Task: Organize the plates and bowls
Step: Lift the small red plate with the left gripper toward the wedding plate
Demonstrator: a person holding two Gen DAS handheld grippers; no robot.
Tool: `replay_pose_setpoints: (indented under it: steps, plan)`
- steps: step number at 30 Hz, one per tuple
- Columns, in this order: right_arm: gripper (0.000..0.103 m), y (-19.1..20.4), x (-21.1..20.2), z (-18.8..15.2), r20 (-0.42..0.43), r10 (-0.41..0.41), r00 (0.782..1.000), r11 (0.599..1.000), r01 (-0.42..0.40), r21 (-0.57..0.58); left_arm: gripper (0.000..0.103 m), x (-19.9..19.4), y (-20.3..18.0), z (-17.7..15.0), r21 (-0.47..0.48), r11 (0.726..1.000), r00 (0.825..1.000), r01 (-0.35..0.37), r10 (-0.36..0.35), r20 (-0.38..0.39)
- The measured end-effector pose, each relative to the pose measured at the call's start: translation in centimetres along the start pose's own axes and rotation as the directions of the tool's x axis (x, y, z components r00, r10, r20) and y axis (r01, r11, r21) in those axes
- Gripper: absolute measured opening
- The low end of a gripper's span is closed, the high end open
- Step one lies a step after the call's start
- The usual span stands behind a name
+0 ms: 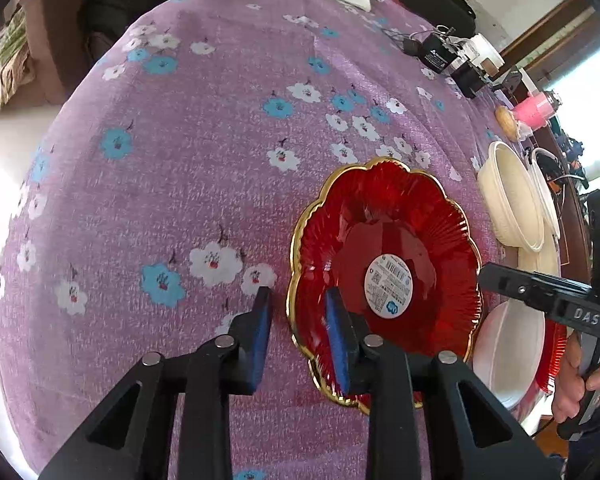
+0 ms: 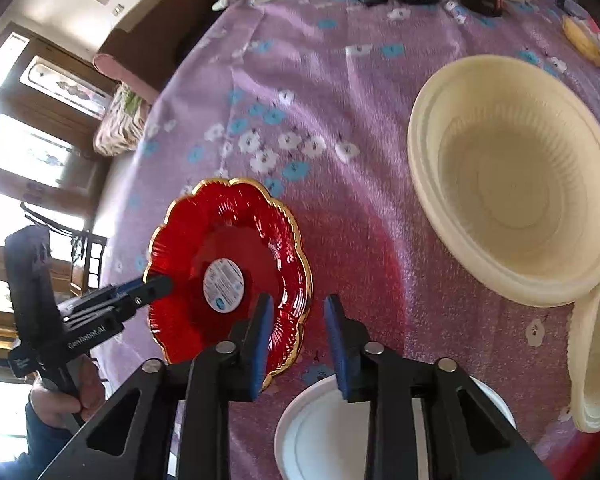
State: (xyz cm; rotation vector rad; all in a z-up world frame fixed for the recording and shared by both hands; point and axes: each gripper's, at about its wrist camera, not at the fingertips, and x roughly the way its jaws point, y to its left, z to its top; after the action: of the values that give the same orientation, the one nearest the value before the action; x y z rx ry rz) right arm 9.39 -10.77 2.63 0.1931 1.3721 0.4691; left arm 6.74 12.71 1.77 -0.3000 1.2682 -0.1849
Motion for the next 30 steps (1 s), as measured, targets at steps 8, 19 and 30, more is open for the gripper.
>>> replay_pose_setpoints:
  steps: [8,19,30]
  plan:
    - [0.011,0.7,0.0,-0.2,0.014,-0.048,0.999,0.998,0.048,-0.036,0.014,0.0,-1.1,-0.1,0.028,0.999,1.000,-0.017,0.017,0.015]
    - [0.011,2.5,-5.3,-2.9,0.098,0.001,0.995,0.999,0.004,-0.044,0.014,-5.4,-2.6,-1.5,0.058,0.998,0.995,0.006,-0.012,0.099]
    - [0.011,-1.4,-11.6,-7.4,0.217,0.021,0.976,0.998,-0.034,0.055,0.017,-6.0,-9.9,-1.5,0.192,0.981,0.993,0.035,-0.056,0.103]
